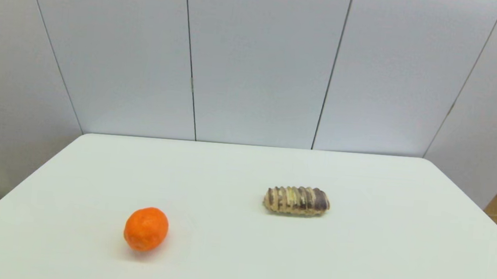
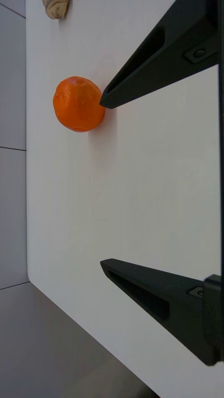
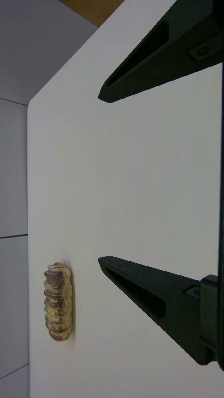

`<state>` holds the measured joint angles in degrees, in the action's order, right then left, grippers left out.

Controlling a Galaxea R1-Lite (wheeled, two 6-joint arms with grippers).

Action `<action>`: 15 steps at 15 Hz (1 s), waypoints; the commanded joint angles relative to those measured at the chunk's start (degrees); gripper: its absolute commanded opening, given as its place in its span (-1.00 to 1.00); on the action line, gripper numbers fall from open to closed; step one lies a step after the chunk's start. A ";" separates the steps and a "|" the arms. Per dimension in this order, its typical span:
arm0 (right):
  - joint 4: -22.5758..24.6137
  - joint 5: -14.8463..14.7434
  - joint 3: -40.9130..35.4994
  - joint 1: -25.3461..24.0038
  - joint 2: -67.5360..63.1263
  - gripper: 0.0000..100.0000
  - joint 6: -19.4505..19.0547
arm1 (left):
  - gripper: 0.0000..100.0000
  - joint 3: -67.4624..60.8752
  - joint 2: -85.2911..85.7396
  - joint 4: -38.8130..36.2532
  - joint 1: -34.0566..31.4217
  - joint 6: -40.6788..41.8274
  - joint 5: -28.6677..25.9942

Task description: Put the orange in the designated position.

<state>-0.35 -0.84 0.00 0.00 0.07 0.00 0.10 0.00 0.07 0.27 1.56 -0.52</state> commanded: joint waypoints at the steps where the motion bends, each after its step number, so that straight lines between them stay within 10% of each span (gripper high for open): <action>1: 0.00 -0.04 0.00 0.00 -0.07 1.00 0.00 | 1.00 -0.01 0.00 0.01 0.00 0.02 0.00; 15: 0.00 -0.04 0.00 0.00 -0.07 1.00 0.00 | 1.00 -0.01 0.00 0.01 0.00 0.02 0.00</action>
<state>-0.35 -0.84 0.00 0.00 0.07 0.00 0.10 0.00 0.10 0.27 1.57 -0.52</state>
